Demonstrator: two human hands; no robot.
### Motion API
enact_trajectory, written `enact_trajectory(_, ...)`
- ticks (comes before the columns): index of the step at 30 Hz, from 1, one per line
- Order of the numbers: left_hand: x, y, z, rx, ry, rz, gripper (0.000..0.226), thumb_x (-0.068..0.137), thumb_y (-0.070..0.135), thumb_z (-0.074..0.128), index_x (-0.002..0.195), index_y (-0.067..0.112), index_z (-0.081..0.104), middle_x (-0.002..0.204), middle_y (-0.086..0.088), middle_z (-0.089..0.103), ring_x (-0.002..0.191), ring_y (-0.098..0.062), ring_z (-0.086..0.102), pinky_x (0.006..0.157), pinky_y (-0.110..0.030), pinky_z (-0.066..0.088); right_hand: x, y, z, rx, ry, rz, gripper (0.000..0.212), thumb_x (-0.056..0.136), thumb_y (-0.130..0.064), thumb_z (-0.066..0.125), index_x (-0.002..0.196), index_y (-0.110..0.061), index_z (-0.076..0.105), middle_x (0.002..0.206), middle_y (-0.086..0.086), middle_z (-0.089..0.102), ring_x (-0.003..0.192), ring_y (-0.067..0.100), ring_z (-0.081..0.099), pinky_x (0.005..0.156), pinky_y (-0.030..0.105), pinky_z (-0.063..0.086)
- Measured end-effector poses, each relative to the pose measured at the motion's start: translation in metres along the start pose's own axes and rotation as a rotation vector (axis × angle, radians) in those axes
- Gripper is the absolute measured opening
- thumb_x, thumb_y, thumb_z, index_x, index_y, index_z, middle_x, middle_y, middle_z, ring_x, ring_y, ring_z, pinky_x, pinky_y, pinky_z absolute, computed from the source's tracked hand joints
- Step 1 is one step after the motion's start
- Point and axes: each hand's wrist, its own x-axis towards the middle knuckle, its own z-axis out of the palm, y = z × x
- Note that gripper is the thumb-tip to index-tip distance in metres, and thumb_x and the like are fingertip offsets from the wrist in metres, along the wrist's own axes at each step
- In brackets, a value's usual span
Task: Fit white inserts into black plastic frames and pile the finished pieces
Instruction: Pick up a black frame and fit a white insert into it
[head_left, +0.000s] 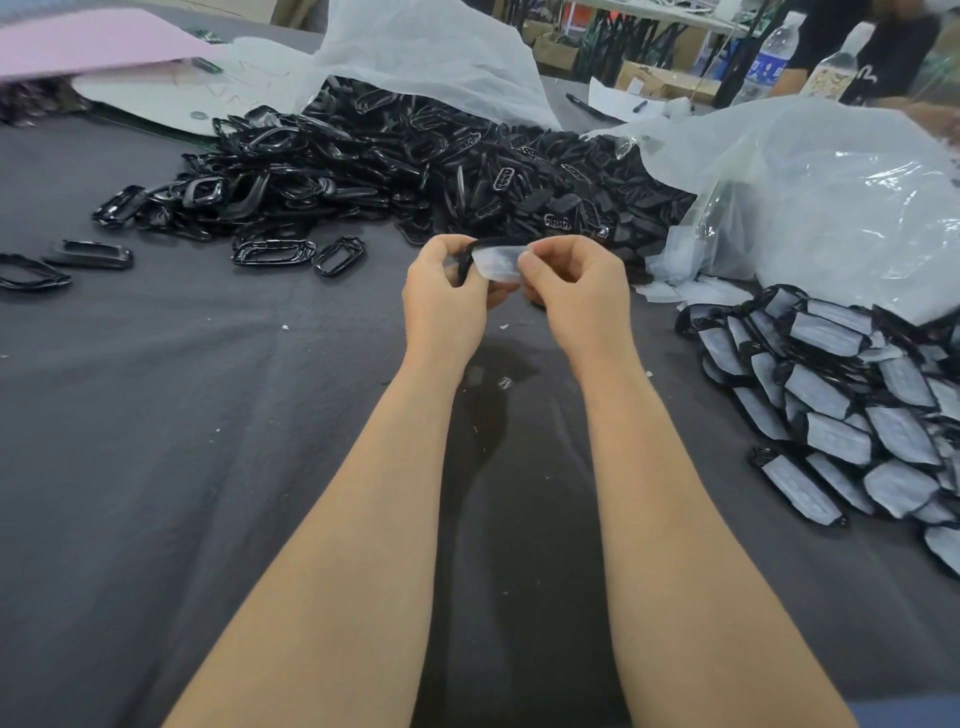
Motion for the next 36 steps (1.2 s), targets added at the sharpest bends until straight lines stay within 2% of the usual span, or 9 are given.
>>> enact_trajectory(3, -0.002, 0.001, 0.001, -0.007, -0.059, 0.013, 0.020, 0.094, -0.002, 0.054, 0.097, 0.017, 0.055, 0.088, -0.009, 0.072, 0.071, -0.010, 0.073, 0.063, -0.015, 0.053, -0.001, 0.002, 0.002, -0.177, 0.079, -0.111, 0.008, 0.087, -0.009, 0.065, 0.082, -0.015, 0.062, 0.072, -0.009, 0.060, 0.066, 0.003, 0.055, 0.068, 0.014, 0.045)
enact_trajectory(7, -0.005, 0.004, 0.003, -0.012, -0.091, 0.027, 0.021, 0.095, -0.001, 0.054, 0.092, 0.020, 0.054, 0.085, -0.007, 0.071, 0.069, -0.009, 0.072, 0.062, -0.014, 0.053, -0.002, 0.003, 0.003, -0.192, 0.127, -0.116, 0.008, 0.089, -0.012, 0.064, 0.083, -0.016, 0.060, 0.072, -0.012, 0.056, 0.068, 0.002, 0.051, 0.065, 0.008, 0.040)
enact_trajectory(13, -0.007, 0.005, 0.003, -0.014, -0.116, 0.038, 0.016, 0.095, -0.001, 0.053, 0.097, 0.015, 0.054, 0.083, -0.007, 0.070, 0.067, -0.008, 0.072, 0.060, -0.012, 0.052, -0.003, 0.002, 0.004, -0.100, 0.143, -0.070, 0.009, 0.090, -0.009, 0.062, 0.089, -0.013, 0.054, 0.083, 0.002, 0.062, 0.083, 0.019, 0.062, 0.078, 0.028, 0.050)
enact_trajectory(16, -0.006, 0.006, 0.003, -0.001, -0.128, 0.044, 0.019, 0.096, -0.001, 0.052, 0.094, 0.018, 0.054, 0.088, -0.009, 0.070, 0.069, -0.009, 0.072, 0.062, -0.013, 0.052, -0.003, 0.001, 0.005, -0.036, 0.180, -0.031, 0.015, 0.090, -0.010, 0.063, 0.094, -0.013, 0.049, 0.084, 0.000, 0.061, 0.086, 0.021, 0.063, 0.081, 0.030, 0.051)
enact_trajectory(22, -0.007, 0.006, 0.003, -0.028, -0.136, 0.024, 0.020, 0.096, 0.000, 0.053, 0.092, 0.019, 0.055, 0.086, -0.007, 0.071, 0.070, -0.010, 0.072, 0.062, -0.013, 0.053, 0.000, 0.005, 0.003, 0.024, 0.143, -0.005, 0.009, 0.091, -0.008, 0.061, 0.097, -0.011, 0.056, 0.084, -0.008, 0.059, 0.076, 0.002, 0.057, 0.069, 0.010, 0.048)
enact_trajectory(26, -0.008, 0.006, 0.004, -0.024, -0.142, 0.015, 0.019, 0.097, 0.000, 0.051, 0.093, 0.018, 0.055, 0.086, -0.006, 0.071, 0.069, -0.010, 0.072, 0.063, -0.014, 0.053, 0.002, 0.007, 0.004, 0.046, 0.159, 0.015, 0.008, 0.092, -0.006, 0.059, 0.096, -0.012, 0.056, 0.083, -0.010, 0.057, 0.073, -0.001, 0.055, 0.067, 0.008, 0.046)
enact_trajectory(28, -0.008, 0.005, 0.005, -0.017, -0.138, 0.013, 0.017, 0.097, 0.000, 0.050, 0.096, 0.016, 0.054, 0.086, -0.006, 0.070, 0.069, -0.009, 0.072, 0.063, -0.013, 0.053, 0.001, 0.007, 0.008, 0.061, 0.175, 0.034, 0.008, 0.092, -0.005, 0.057, 0.096, -0.012, 0.055, 0.083, -0.008, 0.056, 0.074, 0.001, 0.054, 0.069, 0.011, 0.047)
enact_trajectory(33, -0.008, 0.005, 0.004, 0.003, -0.127, 0.005, 0.018, 0.096, 0.000, 0.052, 0.093, 0.018, 0.054, 0.088, -0.007, 0.072, 0.073, -0.012, 0.073, 0.066, -0.017, 0.055, 0.003, 0.011, 0.009, 0.070, 0.130, 0.116, 0.008, 0.094, -0.012, 0.058, 0.102, -0.011, 0.056, 0.098, 0.007, 0.063, 0.094, 0.023, 0.063, 0.089, 0.037, 0.054)
enact_trajectory(36, -0.009, 0.005, 0.004, -0.018, -0.131, -0.010, 0.021, 0.097, 0.000, 0.050, 0.092, 0.020, 0.054, 0.088, -0.008, 0.072, 0.074, -0.013, 0.073, 0.067, -0.017, 0.055, 0.004, 0.013, 0.004, 0.080, 0.101, 0.156, 0.015, 0.095, -0.015, 0.057, 0.105, -0.005, 0.061, 0.092, 0.008, 0.065, 0.084, 0.020, 0.063, 0.083, 0.036, 0.056)
